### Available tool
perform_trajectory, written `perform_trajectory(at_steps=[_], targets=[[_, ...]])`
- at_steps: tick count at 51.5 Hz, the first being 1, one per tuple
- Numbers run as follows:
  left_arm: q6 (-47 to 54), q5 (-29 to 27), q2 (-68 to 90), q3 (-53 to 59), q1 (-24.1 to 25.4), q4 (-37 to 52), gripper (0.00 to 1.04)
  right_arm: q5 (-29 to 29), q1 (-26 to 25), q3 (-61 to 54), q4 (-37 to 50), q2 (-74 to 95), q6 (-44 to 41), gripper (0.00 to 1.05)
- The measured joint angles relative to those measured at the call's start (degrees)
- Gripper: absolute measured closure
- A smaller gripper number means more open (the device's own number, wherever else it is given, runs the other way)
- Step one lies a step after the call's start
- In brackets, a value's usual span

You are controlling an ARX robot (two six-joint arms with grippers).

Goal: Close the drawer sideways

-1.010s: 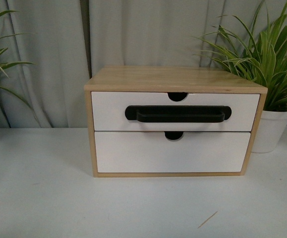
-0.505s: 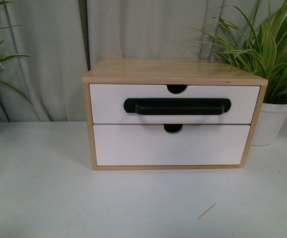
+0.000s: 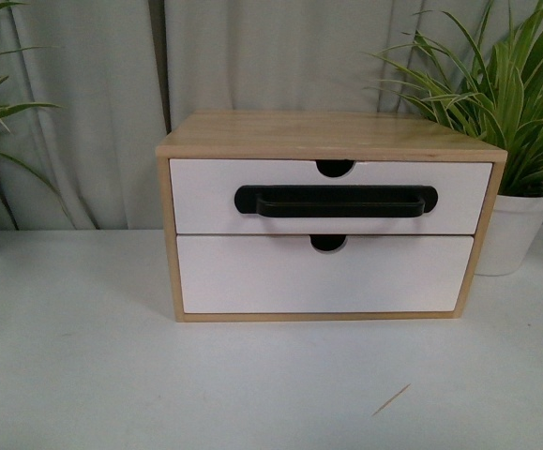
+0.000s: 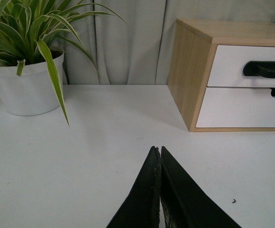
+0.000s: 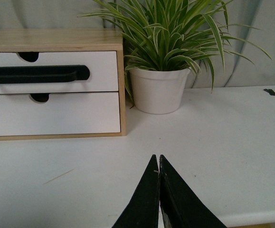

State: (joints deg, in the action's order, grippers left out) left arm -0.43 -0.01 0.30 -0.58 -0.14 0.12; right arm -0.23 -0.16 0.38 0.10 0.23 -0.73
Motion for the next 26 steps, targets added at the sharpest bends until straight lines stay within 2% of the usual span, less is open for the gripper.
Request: perform_trajectory(at_steps=[15,23,26], targets=[[0.0,0.0,0.0,0.0,0.0,0.0,1.0,0.0,0.0,0.0,0.0,0.0,0.0,1.03],[0.0,0.0,0.0,0.0,0.0,0.0,0.75,0.0,0.0,0.0,0.0,0.0,0.0,0.79],[0.0,0.0,0.0,0.0,0.0,0.0,0.64,0.0,0.0,0.0,0.0,0.0,0.0,0.66]])
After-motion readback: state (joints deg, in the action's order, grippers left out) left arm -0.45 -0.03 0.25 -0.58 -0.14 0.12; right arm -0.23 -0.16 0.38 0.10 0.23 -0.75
